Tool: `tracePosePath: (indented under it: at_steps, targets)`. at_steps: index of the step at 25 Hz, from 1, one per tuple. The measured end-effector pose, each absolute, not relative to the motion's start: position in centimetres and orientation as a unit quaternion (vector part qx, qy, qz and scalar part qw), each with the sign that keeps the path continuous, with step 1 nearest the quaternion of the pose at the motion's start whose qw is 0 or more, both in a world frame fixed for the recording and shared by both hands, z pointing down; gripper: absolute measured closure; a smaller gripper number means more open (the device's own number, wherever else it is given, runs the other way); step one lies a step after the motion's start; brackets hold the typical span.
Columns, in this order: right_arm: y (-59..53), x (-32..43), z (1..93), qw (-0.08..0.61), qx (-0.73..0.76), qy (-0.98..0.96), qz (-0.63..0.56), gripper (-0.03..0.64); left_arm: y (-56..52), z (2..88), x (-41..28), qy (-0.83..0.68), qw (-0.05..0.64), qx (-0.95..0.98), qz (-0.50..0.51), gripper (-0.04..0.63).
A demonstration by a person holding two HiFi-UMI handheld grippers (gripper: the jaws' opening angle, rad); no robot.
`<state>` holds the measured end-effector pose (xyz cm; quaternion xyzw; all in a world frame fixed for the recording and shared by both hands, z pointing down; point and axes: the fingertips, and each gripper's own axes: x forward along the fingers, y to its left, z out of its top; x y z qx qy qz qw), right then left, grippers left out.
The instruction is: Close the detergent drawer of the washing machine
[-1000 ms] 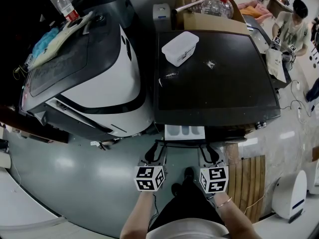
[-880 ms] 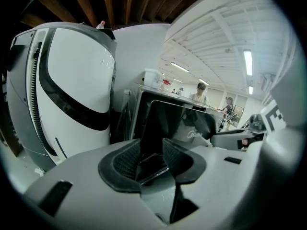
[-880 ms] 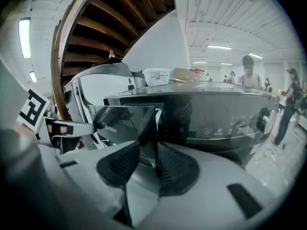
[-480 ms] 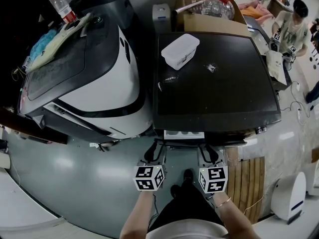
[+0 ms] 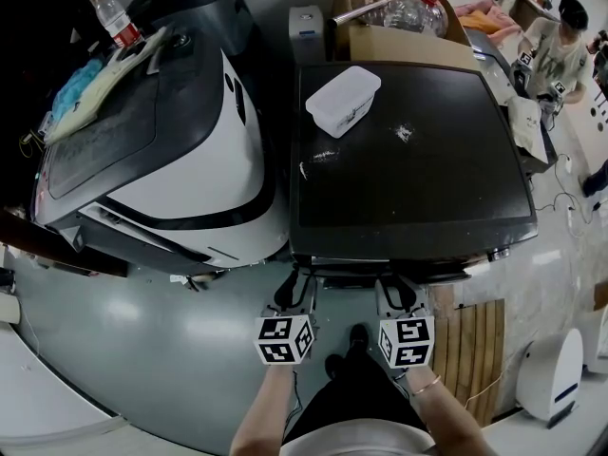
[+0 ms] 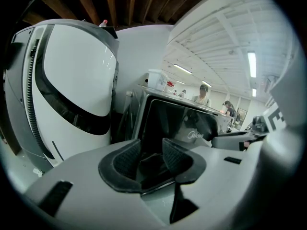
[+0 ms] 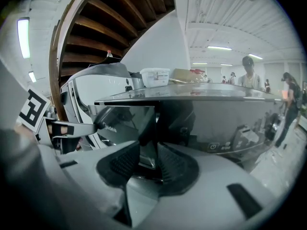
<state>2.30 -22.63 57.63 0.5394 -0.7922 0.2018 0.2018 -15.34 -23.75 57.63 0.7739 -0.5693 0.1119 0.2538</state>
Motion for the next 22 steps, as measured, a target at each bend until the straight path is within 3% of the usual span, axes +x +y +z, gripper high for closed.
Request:
tracePosePath:
  at_steps: [22]
  targets:
    - [-24.0, 2.3, 57.6, 0.204, 0.543, -0.786, 0.214, 0.497, -25.1, 57.7, -15.4, -0.572, 0.262, 0.77, 0.108, 0.471]
